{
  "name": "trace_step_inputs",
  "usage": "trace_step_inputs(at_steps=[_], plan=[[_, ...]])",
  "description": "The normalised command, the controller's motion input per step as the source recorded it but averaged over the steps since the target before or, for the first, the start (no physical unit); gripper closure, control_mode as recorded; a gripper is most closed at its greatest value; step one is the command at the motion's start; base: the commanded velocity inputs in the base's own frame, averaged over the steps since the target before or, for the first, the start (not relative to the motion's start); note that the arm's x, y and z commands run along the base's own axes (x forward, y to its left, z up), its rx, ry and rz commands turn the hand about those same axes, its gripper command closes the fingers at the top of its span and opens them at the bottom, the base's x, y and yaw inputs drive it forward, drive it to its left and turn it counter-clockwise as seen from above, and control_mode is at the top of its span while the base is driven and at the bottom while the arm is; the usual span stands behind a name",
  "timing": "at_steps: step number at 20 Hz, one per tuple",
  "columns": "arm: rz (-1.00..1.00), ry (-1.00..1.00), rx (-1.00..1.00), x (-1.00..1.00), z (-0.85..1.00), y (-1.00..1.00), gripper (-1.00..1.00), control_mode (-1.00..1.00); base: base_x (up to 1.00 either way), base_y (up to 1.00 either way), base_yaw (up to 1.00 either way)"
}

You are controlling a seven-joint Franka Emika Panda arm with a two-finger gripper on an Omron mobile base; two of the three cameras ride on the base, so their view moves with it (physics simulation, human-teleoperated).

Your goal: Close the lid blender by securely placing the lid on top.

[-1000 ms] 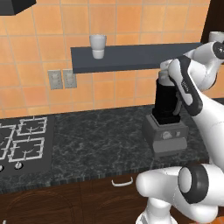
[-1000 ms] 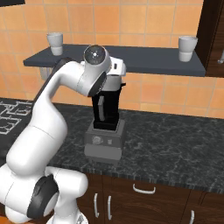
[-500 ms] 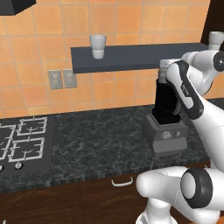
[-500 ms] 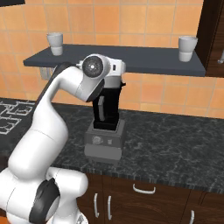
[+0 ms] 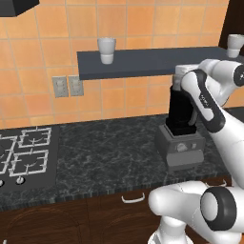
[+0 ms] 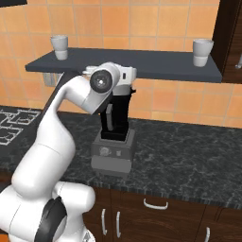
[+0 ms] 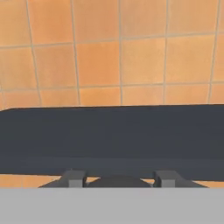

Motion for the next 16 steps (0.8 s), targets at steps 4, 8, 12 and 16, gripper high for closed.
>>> trace_step_inputs(at_steps=[4,8,12,16], plan=[[0.00,-0.03,0.00,-0.19,0.00,-0.08,1.00,-1.00,0.00,0.00,0.00],[0.00,-0.04,-0.01,-0.12,-0.21,-0.11,1.00,-1.00,0.00,0.00,0.00],[0.00,0.00,-0.06,-0.15,-0.40,-0.10,1.00,-1.00,0.00,0.00,0.00],[0.00,0.00,-0.03,-0.10,-0.17,-0.08,1.00,-1.00,0.00,0.00,0.00]])
